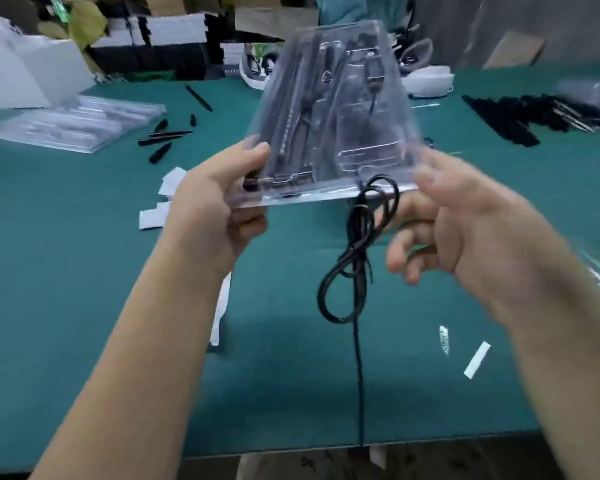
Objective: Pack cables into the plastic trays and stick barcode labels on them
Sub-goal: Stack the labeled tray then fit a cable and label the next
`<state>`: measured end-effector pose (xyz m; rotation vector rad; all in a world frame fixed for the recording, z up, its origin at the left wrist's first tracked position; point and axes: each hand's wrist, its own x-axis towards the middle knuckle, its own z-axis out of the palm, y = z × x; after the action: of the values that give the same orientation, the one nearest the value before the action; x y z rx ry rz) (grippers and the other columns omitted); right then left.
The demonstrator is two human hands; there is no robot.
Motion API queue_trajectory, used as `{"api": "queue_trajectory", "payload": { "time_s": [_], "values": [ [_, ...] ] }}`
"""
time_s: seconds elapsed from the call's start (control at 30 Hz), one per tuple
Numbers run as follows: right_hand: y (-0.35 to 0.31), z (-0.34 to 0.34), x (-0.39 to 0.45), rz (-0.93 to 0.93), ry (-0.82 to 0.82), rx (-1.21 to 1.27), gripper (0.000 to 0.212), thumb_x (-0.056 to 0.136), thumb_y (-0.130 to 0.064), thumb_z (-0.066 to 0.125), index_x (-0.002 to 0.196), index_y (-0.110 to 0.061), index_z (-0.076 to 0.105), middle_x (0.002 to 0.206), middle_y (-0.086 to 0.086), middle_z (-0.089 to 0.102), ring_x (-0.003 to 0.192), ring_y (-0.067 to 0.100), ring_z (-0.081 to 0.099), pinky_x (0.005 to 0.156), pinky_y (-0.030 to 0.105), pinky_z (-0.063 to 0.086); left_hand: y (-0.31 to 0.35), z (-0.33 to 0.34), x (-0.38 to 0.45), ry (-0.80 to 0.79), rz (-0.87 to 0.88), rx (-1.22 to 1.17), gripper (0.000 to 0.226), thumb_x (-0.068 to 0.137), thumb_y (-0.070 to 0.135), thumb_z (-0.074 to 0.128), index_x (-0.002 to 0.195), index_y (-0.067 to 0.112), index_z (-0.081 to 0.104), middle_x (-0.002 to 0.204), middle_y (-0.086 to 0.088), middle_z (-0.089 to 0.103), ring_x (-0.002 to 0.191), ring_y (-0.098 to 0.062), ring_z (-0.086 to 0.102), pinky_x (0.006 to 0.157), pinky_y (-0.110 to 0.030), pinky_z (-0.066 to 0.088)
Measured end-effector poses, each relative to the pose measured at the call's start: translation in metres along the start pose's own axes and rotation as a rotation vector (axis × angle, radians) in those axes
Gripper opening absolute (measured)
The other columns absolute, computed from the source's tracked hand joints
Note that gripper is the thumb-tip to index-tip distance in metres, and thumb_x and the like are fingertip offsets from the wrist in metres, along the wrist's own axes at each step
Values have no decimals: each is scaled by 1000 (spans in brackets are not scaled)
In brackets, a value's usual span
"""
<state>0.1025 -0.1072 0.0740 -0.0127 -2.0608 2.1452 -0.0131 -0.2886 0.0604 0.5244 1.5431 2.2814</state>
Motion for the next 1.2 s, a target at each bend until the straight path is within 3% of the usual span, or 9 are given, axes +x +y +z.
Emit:
{"api": "queue_trajectory", "payload": {
  "time_s": [0.2,0.5,0.57,0.63,0.77,0.9,0.97,1.03,1.2],
  "values": [
    [59,49,26,39,-39,-18,11,86,-29,56,89,-20,62,53,1,58,40,14,48,44,22,41,-15,-63,16,133,-73,-71,20,88,19,51,103,23,65,65,12,57,32,-1,23,31,-12,15],
    [96,56,33,104,-118,-282,22,92,-41,52,74,-35,64,61,-6,62,49,10,53,46,19,41,-42,-85,32,356,-299,145,19,93,17,56,110,24,52,72,4,48,38,-5,18,31,-13,20],
    [96,50,33,167,-130,-329,8,87,-43,58,84,-35,61,63,-3,66,48,10,54,42,16,37,-47,-82,34,363,-315,179,18,93,19,57,109,26,50,75,3,41,37,-6,18,32,-12,20],
    [95,43,32,276,-205,-362,17,84,-33,65,96,-33,52,65,0,69,44,11,52,39,16,34,-50,-76,35,359,-314,230,6,93,25,55,95,26,49,74,2,36,38,-8,19,35,-13,21],
    [92,36,30,381,-317,-249,15,89,-13,60,82,-25,56,57,-1,62,38,7,43,36,15,28,-59,-71,34,415,-128,834,26,93,33,47,69,23,51,64,13,46,60,-14,44,59,-25,36],
    [94,29,37,465,-169,-74,15,89,-12,59,75,-15,57,63,-1,58,48,7,51,38,17,37,-67,-73,31,446,-43,1405,37,88,22,44,52,15,40,52,0,41,59,-25,37,48,-26,22],
    [93,26,38,500,-180,34,7,92,-14,55,87,-12,60,73,5,65,59,14,63,42,22,47,-64,-71,33,492,-49,1498,26,89,29,49,71,19,65,76,-1,61,73,-26,51,54,-25,34],
    [93,25,37,543,-199,120,12,95,-16,49,96,-9,59,68,6,65,58,20,65,43,25,50,-61,-65,33,488,30,1474,25,88,40,52,100,27,69,103,3,64,90,-21,56,66,-28,38],
    [94,21,39,538,-131,60,24,95,-19,44,94,-9,66,50,-5,38,39,10,32,40,20,37,-73,-38,24,9,229,1538,39,92,50,44,130,43,53,90,8,48,96,-20,55,72,-29,35]
  ]
}}
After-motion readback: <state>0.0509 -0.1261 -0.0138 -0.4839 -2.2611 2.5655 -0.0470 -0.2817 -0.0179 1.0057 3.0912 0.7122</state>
